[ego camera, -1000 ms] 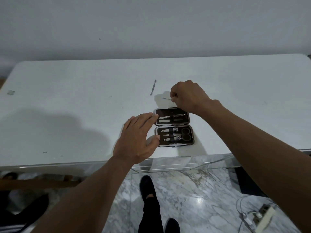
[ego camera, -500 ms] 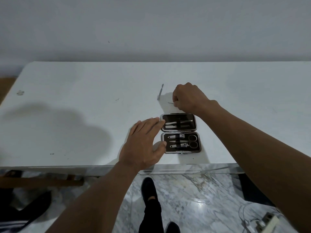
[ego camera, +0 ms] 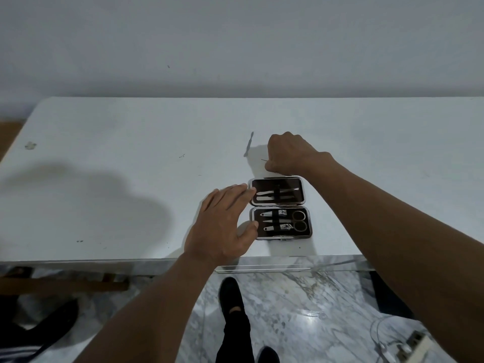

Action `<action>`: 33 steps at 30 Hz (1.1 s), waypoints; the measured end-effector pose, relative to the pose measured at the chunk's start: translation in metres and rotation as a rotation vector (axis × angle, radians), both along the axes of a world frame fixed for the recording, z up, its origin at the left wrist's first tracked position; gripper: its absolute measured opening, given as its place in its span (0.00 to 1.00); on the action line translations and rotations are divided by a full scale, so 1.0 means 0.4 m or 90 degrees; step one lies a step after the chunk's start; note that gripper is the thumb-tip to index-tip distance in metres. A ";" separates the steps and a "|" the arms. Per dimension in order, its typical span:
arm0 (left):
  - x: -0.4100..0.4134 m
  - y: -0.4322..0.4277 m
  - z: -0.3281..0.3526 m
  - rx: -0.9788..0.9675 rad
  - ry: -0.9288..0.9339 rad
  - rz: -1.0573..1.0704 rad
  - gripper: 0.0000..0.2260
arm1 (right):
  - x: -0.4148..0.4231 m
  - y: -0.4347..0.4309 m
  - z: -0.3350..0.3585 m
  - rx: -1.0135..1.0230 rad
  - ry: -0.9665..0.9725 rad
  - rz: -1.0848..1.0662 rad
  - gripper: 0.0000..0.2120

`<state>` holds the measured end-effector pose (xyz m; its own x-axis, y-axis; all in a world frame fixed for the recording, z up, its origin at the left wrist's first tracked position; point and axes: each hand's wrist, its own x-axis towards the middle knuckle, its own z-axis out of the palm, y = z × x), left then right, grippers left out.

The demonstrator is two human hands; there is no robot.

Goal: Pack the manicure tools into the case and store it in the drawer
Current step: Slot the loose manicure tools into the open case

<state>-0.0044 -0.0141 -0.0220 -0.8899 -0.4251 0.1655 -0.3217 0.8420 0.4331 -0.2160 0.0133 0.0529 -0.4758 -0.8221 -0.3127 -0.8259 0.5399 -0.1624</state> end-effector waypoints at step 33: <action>0.003 -0.002 -0.004 -0.006 -0.015 -0.003 0.28 | 0.015 0.243 0.003 -0.163 0.055 -0.045 0.07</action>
<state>-0.0030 -0.0148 -0.0236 -0.8955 -0.4195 0.1487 -0.3277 0.8475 0.4177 -0.2100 0.1107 0.0541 -0.5502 -0.8332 -0.0552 -0.8048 0.5468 -0.2308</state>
